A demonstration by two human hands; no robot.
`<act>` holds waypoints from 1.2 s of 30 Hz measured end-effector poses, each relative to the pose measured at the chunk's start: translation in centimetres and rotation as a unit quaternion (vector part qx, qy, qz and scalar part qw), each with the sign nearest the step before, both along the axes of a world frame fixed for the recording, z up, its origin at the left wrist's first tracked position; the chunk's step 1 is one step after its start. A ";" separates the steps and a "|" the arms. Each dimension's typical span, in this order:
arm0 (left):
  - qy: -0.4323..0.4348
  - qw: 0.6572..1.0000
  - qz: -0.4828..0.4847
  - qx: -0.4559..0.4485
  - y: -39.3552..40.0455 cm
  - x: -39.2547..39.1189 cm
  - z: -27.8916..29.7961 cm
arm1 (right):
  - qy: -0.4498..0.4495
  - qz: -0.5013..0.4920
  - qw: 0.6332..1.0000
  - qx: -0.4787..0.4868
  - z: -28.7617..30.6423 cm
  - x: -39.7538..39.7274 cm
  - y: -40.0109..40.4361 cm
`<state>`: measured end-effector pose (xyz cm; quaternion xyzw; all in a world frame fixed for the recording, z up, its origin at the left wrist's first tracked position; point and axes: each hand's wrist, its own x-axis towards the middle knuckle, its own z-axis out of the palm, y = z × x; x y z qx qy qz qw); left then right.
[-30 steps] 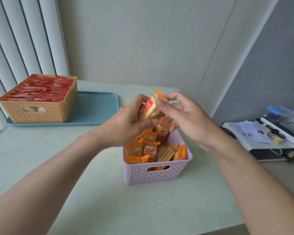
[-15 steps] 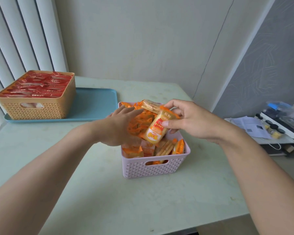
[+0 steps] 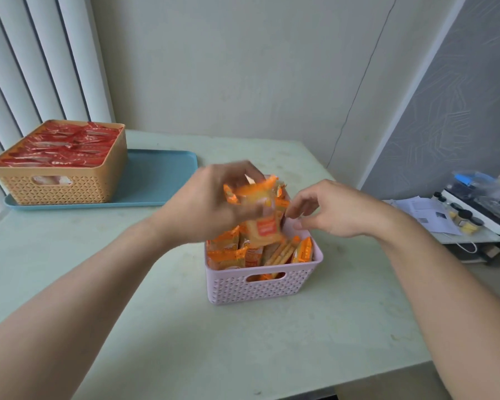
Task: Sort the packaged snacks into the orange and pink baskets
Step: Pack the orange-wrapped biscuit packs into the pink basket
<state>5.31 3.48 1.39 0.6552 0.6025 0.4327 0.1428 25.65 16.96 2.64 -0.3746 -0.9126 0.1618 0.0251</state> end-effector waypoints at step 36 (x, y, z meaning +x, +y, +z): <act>0.170 0.968 0.039 -0.182 -0.1 0.9 -0.9 | -0.063 -0.100 0.992 -0.051 -1.9 -4.3 -1.1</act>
